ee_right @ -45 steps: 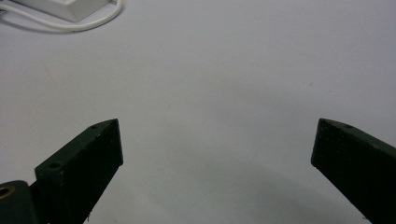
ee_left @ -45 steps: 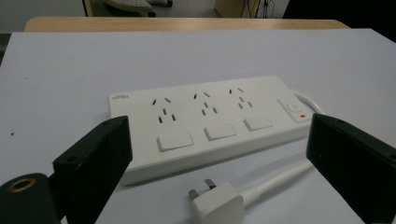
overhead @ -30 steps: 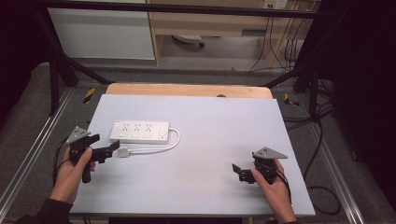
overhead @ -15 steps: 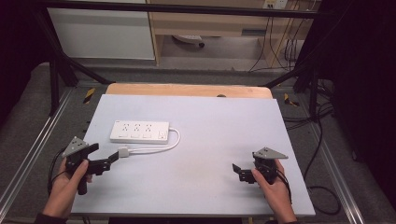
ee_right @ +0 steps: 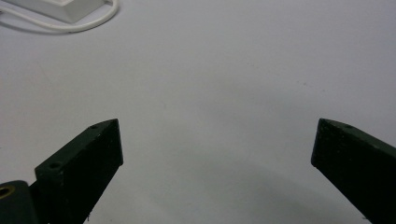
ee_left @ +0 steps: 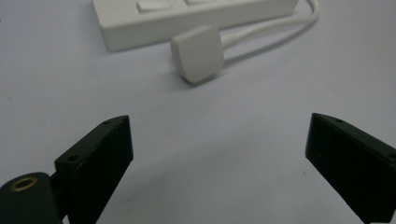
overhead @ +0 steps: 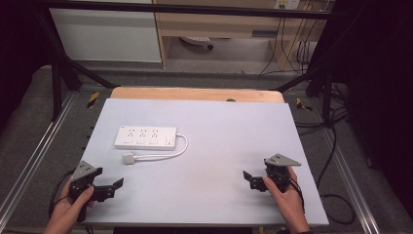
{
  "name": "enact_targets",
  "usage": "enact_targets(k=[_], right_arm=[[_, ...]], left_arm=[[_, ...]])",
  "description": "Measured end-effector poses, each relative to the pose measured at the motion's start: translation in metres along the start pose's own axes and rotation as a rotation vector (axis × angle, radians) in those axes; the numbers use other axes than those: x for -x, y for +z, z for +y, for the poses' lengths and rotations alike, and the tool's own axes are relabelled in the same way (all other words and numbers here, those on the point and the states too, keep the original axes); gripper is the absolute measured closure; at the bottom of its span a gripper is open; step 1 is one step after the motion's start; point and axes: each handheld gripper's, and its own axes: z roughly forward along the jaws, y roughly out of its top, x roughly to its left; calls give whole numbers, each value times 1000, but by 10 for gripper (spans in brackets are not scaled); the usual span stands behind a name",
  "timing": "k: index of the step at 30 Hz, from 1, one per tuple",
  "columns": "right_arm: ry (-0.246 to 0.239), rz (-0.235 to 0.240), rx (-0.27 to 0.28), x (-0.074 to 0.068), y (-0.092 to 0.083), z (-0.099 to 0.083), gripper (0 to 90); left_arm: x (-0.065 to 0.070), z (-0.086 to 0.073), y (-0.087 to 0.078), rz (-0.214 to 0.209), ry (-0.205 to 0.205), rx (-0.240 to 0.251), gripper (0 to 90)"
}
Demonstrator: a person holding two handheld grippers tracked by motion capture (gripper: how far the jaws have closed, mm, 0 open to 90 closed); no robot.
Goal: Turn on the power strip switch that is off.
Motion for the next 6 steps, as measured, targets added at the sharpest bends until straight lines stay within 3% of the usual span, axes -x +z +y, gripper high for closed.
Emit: enact_targets(k=[2, 6], right_arm=[[0, -8, -2, 0, -1, 0, 27], [4, -60, -23, 2, -1, -3, 22]], left_arm=[[1, -3, 2, 5, 24, -22, 83], [-2, -3, 0, 4, -4, -5, 83]])
